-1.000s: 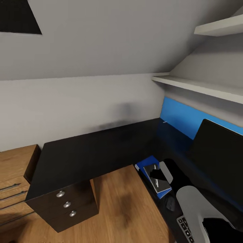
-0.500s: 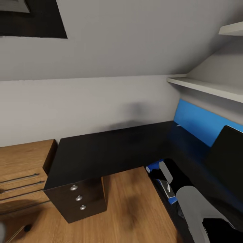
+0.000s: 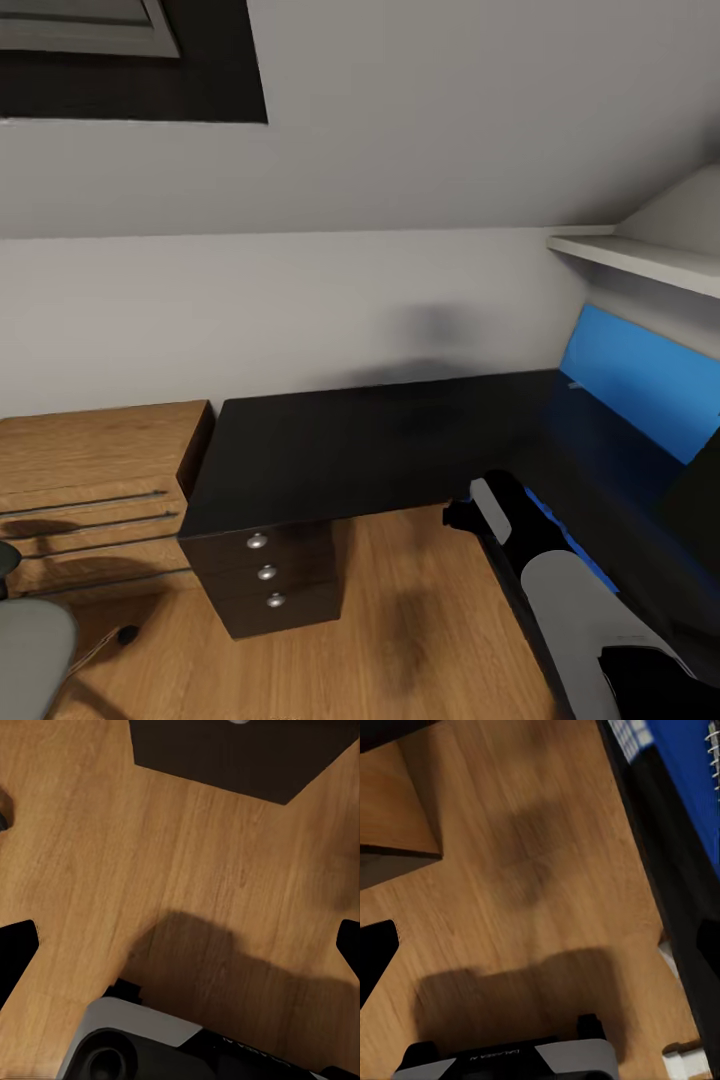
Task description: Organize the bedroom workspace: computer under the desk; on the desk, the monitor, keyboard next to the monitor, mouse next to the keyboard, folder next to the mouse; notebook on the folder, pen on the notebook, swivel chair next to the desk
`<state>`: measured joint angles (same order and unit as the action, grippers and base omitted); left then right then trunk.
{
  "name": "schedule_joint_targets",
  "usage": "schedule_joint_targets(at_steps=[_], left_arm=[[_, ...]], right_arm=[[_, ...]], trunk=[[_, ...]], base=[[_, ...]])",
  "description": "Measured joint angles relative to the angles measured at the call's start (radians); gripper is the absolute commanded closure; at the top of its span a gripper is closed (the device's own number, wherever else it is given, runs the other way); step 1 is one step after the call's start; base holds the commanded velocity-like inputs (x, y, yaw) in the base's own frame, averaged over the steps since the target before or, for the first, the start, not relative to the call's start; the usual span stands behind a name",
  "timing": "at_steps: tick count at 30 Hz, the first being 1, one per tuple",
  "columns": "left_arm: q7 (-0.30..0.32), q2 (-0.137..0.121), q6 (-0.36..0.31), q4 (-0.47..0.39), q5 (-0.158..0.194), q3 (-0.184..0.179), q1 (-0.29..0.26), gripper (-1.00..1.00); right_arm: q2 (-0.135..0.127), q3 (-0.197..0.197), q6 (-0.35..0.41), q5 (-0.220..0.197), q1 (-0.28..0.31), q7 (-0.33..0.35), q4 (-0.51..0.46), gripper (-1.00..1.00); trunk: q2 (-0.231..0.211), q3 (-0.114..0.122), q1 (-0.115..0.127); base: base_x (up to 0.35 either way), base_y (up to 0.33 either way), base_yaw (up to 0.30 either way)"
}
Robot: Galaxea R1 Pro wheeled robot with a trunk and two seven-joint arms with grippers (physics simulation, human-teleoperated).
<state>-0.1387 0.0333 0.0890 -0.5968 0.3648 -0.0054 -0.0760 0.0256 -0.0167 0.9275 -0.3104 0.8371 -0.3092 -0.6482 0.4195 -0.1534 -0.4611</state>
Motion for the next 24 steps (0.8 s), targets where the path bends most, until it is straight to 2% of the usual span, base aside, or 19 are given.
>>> schedule_joint_targets(at_steps=[2, 7, 12, 18, 24], left_arm=[[0.0, 0.0, 0.0, 0.0, 0.0, 0.0, 0.0, -1.0], [0.0, 0.0, 0.0, 0.0, 0.0, 0.0, 0.0, -1.0], [0.001, -0.001, 0.0, 0.0, 0.0, 0.0, 0.0, -1.0], [0.001, -0.001, 0.0, 0.003, 0.0, 0.001, 0.0, -1.0], [0.0, -0.002, 0.0, 0.004, 0.0, 0.003, 0.0, -1.0]], right_arm=[[0.001, 0.0, 0.0, -0.001, 0.0, 0.0, 0.001, -1.0], [0.005, 0.0, -0.002, -0.002, 0.0, 0.0, 0.006, -1.0], [0.035, 0.001, -0.03, -0.001, -0.001, 0.001, 0.039, -1.0], [0.07, 0.007, -0.208, 0.004, -0.002, -0.003, 0.184, -1.0], [0.098, 0.009, -0.33, 0.005, -0.002, 0.0, 0.291, -1.0]], trunk=[[-0.014, 0.006, 0.008], [-0.014, 0.006, 0.008], [-0.015, 0.006, 0.008], [-0.015, 0.006, 0.008], [-0.015, 0.007, 0.008]], base=[[0.0, 0.0, 0.254], [0.0, 0.0, 0.202], [0.0, 0.0, 0.053], [0.0, 0.0, 0.009], [-0.051, 0.036, 0.001]])
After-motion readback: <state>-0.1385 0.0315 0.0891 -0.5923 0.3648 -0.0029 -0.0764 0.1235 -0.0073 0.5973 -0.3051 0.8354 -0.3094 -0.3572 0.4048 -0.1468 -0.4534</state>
